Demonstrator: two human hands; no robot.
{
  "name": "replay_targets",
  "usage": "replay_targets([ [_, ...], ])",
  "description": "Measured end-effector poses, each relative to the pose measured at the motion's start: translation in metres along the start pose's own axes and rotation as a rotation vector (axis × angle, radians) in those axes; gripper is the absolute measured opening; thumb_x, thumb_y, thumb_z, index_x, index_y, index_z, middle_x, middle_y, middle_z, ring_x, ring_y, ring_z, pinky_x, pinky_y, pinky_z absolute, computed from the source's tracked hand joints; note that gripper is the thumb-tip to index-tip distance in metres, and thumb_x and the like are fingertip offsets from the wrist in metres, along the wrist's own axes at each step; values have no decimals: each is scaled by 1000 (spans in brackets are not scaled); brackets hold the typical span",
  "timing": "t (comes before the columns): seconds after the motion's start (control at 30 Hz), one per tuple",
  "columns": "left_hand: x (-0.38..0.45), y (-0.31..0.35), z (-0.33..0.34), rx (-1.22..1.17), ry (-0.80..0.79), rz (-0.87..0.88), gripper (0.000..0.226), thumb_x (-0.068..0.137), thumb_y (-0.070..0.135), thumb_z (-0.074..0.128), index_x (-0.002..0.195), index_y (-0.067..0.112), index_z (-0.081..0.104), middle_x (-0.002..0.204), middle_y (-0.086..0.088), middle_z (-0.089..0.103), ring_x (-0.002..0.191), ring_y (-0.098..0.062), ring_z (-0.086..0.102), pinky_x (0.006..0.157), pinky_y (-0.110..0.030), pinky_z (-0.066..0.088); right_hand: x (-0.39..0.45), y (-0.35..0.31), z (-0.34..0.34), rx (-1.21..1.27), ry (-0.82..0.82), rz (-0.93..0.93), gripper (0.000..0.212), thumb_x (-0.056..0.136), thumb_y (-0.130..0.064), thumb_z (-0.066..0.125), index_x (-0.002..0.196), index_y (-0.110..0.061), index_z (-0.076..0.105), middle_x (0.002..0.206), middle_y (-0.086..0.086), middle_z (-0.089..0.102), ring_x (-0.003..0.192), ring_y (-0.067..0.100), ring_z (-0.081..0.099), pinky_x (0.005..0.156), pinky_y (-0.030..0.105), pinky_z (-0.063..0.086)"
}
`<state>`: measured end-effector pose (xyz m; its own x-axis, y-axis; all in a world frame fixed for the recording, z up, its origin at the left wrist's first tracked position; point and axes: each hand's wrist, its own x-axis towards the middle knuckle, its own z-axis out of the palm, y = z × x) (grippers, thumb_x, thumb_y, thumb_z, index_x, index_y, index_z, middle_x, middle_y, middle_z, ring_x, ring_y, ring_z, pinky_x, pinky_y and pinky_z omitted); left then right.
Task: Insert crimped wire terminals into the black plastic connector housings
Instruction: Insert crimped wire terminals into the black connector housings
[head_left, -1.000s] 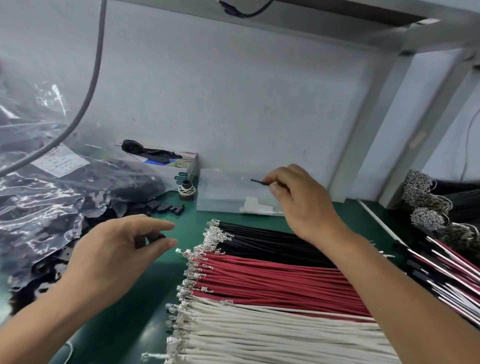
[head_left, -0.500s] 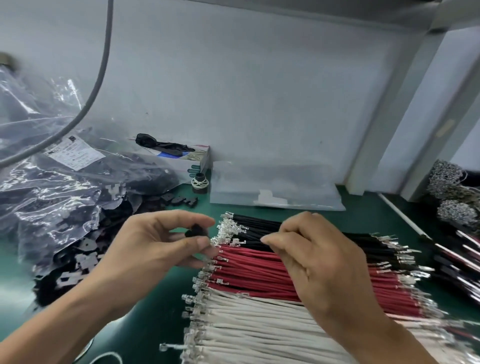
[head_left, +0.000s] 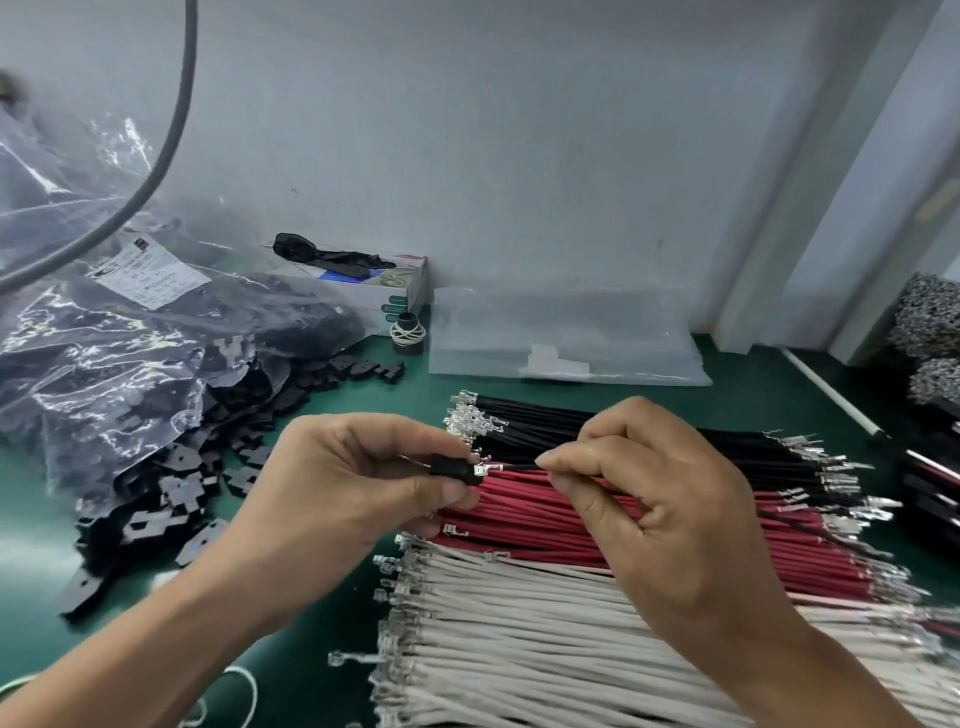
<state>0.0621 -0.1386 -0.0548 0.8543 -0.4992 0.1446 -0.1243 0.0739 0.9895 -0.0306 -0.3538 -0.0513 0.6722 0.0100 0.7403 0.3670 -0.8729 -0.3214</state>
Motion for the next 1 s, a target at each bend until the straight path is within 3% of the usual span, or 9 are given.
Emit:
replay_targets([
  [0.3, -2, 3, 2, 64, -1, 50, 24, 63, 10, 87, 86, 16, 84, 83, -14, 80, 69, -25, 77, 61, -25, 61, -2, -1, 1, 81, -49, 63, 9, 87, -25, 72, 91, -25, 79, 86, -14, 60, 82, 13, 63, 65, 29, 51],
  [0.43, -3, 1, 4, 44, -3, 29, 27, 60, 16, 88, 86, 18, 84, 80, -16, 79, 71, -28, 77, 60, -27, 62, 0, -1, -1, 79, -38, 81, 9, 86, -26, 72, 90, -25, 79, 86, -15, 60, 82, 13, 64, 66, 31, 52],
  [0.73, -4, 3, 2, 24, 0, 40, 28, 59, 14, 88, 87, 13, 84, 79, -20, 77, 71, -30, 77, 61, -28, 62, -2, -3, 5, 278, -87, 168, 8, 85, -19, 76, 90, -24, 80, 85, -9, 62, 78, 17, 64, 66, 15, 45],
  [1.0, -4, 1, 4, 104, 29, 89, 24, 62, 13, 86, 85, 18, 84, 74, -16, 77, 66, -28, 76, 61, -28, 62, -2, -7, 8, 181, -81, 104, 7, 89, -18, 74, 93, -18, 79, 84, -12, 59, 78, 11, 62, 68, 11, 43],
])
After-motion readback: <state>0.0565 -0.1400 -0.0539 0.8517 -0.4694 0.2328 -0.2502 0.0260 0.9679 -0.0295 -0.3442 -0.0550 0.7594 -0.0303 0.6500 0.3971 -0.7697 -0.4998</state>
